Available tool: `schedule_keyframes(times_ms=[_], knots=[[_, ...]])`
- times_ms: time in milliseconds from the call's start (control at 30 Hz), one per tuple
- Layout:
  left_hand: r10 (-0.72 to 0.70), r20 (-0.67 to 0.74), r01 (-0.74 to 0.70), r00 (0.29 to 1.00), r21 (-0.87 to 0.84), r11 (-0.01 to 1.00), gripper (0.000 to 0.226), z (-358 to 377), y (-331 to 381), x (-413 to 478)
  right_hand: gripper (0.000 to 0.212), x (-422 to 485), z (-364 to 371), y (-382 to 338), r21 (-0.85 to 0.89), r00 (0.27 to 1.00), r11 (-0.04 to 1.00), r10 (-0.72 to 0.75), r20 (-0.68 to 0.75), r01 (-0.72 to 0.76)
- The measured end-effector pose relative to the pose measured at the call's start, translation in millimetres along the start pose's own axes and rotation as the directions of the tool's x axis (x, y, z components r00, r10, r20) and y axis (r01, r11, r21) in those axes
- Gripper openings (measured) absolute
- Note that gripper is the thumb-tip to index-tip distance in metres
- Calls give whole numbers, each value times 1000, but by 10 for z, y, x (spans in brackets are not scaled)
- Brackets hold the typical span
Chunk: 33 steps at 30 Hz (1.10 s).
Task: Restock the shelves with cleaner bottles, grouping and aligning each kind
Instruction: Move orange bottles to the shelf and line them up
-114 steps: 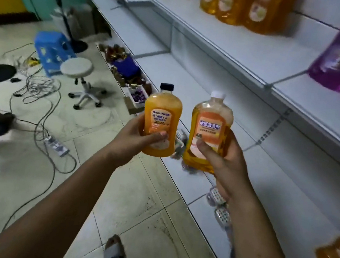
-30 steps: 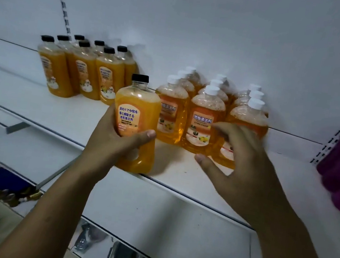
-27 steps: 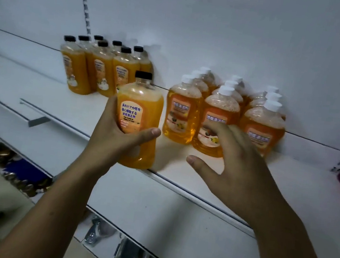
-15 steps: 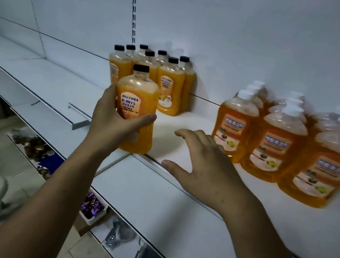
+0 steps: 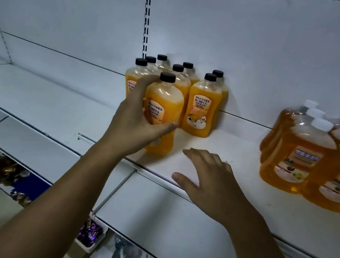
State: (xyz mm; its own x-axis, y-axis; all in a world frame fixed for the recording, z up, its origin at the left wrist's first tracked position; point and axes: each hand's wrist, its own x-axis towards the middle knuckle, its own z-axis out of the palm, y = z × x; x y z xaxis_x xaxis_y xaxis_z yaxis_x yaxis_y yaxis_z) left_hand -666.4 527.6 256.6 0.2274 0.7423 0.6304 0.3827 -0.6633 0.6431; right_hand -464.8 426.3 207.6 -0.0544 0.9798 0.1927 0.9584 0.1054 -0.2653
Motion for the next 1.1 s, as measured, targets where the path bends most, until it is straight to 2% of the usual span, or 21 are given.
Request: schedule_keyframes(times_ms=[233, 333, 667, 1100], knots=[[9, -3, -9, 1000, 105, 994, 99, 130, -200, 267, 80, -3, 52, -8, 19, 994, 993, 113, -5, -113], [30, -23, -27, 999, 149, 988, 98, 209, -192, 345, 85, 0, 53, -19, 29, 992, 992, 124, -8, -123], [56, -91, -21, 994, 354, 935, 101, 481, -181, 580, 72, 13, 80, 44, 48, 995, 994, 102, -18, -101], [-5, -184, 77, 983, 384, 920, 104, 550, -308, 587, 70, 20, 134, 92, 41, 997, 997, 73, -30, -72]])
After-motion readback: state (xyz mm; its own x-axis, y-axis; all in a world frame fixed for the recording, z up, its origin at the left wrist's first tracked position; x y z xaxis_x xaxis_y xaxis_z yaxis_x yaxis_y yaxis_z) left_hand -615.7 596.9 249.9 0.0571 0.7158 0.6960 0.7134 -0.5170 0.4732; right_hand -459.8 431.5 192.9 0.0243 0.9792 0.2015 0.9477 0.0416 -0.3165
